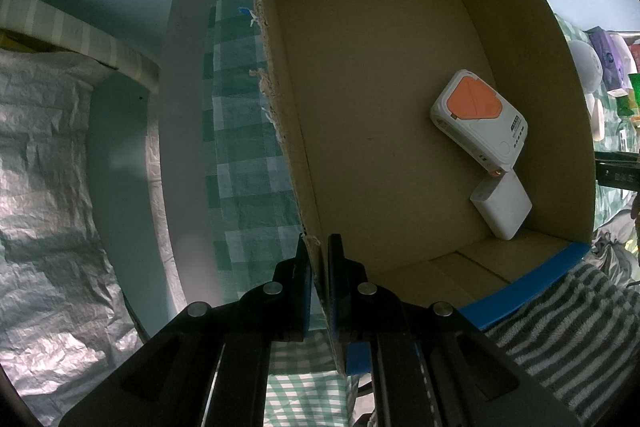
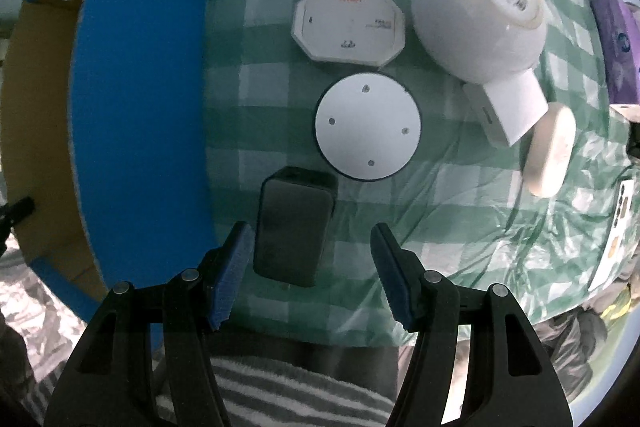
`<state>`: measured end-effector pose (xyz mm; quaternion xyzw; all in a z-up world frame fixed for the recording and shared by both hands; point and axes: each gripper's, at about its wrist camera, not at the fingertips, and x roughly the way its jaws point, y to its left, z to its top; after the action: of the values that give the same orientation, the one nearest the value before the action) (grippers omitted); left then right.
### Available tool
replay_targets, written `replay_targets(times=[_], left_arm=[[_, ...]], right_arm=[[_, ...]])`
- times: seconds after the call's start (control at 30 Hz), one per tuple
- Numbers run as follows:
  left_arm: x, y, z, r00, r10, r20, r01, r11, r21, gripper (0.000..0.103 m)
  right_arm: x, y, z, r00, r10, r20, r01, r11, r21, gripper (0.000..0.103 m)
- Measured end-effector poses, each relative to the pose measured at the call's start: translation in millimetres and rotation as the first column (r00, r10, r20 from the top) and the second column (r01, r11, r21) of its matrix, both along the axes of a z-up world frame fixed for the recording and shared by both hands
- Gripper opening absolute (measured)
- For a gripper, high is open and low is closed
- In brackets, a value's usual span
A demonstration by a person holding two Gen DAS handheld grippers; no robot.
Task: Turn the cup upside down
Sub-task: 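Close the right tool on the small black device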
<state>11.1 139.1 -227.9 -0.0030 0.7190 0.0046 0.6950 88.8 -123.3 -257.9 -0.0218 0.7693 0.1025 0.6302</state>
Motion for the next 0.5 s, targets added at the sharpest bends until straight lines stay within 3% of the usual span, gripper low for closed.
replay_targets(times=[0.3, 0.37, 0.5], left_arm=[[0.2, -0.1, 0.0, 1.000, 0.001, -0.001, -0.001, 1.000, -0.001, 0.006], [0.4, 0.3, 0.1, 1.000, 0.001, -0.001, -0.001, 1.000, -0.002, 0.006], [0.7, 0.6, 0.2, 1.000, 0.001, -0.001, -0.001, 1.000, -0.003, 0.006]], right_arm=[[0.1, 17.6, -23.6, 0.999, 0.023, -0.041, -0.023, 1.000, 0.000, 0.063], [-1.7, 21.4, -28.5, 0.998, 0.042, -0.048, -0.041, 0.999, 0.021, 0.046], [-7.2, 34.9, -25.2, 0.988, 0.154, -0.023, -0.154, 0.988, -0.001, 0.044]])
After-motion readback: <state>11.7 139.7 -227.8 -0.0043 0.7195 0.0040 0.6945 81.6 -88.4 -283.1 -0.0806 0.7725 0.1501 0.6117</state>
